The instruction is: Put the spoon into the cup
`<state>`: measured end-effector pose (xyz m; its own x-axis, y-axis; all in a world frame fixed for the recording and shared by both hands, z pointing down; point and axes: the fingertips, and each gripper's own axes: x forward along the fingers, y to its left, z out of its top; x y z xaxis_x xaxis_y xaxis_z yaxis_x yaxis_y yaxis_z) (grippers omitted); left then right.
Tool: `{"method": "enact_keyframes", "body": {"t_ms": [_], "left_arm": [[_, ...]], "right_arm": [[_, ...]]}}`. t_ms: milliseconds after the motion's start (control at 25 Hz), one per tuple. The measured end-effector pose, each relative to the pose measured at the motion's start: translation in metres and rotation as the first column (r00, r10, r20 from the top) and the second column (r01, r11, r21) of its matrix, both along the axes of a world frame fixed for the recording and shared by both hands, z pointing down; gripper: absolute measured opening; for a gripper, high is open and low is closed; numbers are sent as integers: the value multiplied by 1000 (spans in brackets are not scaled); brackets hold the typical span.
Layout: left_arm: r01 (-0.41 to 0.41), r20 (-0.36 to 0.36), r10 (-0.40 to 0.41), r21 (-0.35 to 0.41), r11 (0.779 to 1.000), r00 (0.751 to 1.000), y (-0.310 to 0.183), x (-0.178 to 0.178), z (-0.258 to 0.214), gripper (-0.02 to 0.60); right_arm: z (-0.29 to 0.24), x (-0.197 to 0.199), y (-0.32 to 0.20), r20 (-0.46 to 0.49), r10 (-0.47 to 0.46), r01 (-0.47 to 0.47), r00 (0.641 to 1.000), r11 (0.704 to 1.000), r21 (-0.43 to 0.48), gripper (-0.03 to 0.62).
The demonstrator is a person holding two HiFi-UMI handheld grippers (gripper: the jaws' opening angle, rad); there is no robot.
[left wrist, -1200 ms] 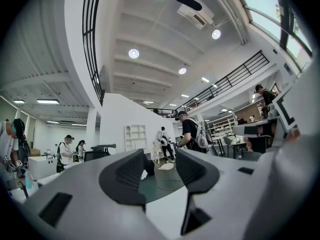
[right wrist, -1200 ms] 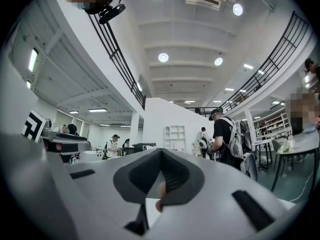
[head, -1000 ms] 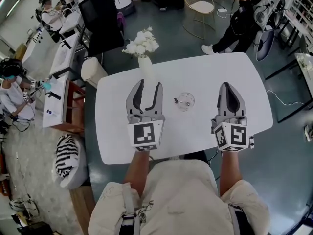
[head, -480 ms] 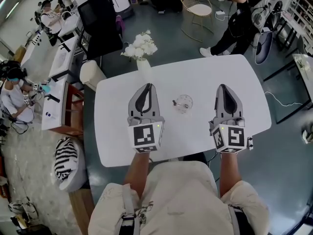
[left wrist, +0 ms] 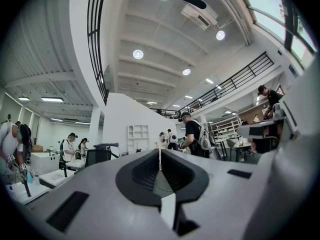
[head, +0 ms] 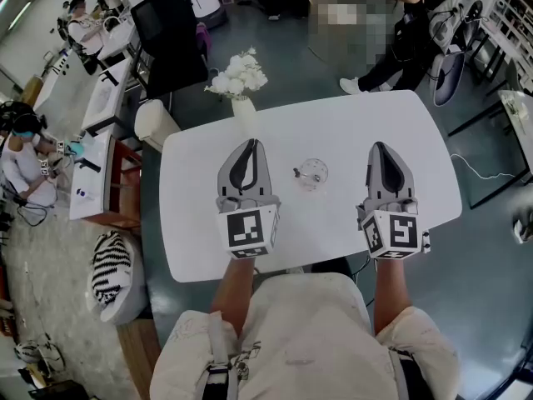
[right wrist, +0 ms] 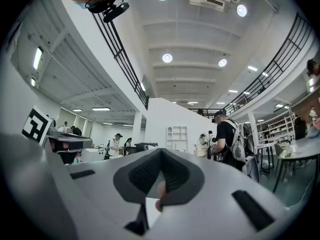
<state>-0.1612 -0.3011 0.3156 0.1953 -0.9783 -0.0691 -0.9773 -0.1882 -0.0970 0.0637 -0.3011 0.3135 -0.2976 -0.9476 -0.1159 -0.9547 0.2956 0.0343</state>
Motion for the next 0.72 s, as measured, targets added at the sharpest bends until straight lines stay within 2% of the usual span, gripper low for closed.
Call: {"method": "enact_keyframes", "body": {"t_ms": [720], "left_arm": [[-14,-2,14,-18,1000,1000,-8,1,10,12]], "right_arm": [[4,-3,-5,-17,8,-8,1000,1000,-4,-13]]}}
